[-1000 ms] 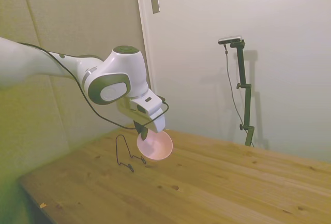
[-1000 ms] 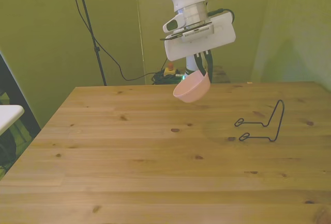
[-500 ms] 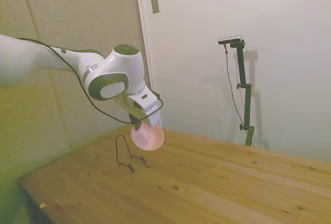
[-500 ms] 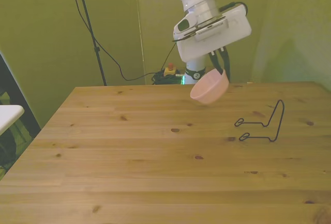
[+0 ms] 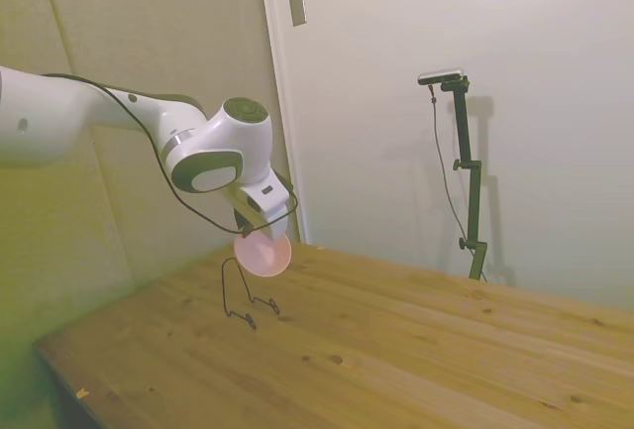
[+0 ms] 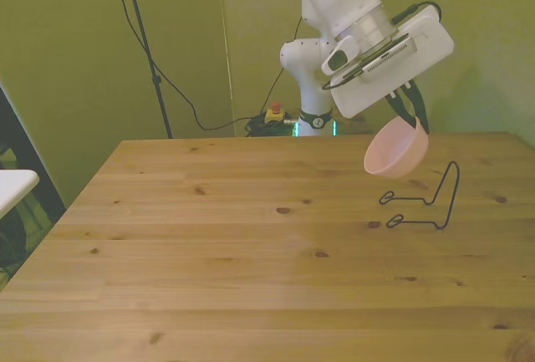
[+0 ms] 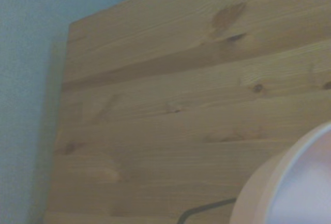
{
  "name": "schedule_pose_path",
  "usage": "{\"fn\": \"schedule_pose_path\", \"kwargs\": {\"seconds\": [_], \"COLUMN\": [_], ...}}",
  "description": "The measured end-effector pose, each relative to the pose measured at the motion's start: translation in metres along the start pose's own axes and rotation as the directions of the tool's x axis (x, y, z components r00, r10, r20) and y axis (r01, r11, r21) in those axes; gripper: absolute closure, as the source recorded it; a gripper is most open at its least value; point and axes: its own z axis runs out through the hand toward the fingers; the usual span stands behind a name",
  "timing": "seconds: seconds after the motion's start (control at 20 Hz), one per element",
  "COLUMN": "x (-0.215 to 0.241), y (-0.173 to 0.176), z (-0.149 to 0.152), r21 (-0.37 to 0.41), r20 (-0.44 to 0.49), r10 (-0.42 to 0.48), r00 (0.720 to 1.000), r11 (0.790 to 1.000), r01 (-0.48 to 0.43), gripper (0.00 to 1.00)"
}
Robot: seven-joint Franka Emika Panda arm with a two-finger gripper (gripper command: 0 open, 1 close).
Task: Load the bowl
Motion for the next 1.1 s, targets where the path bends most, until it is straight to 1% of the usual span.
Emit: {"fn": "schedule_pose_path", "kwargs": {"seconds": [0.25,0.4,0.6,0.75,0.85,1.1], "x": [0.001,0.000,0.004,0.004,0.001,-0.001], "y": [0.019,0.031,0.039,0.044,0.054,0.065], "z": [0.021,0.036,0.051,0.064,0.071,0.078], "r21": [0.099,0.159,0.223,0.252,0.260,0.287], "r20": [0.071,0.107,0.128,0.153,0.163,0.171], "r10": [-0.009,-0.031,-0.066,-0.089,-0.094,-0.091], "r00": [0.997,0.994,0.990,0.984,0.982,0.981], "r11": [0.995,0.987,0.974,0.966,0.964,0.957], "r01": [0.002,0.014,0.036,0.049,0.049,0.039], "gripper": [1.00,1.00,1.00,1.00,1.00,1.00]}}
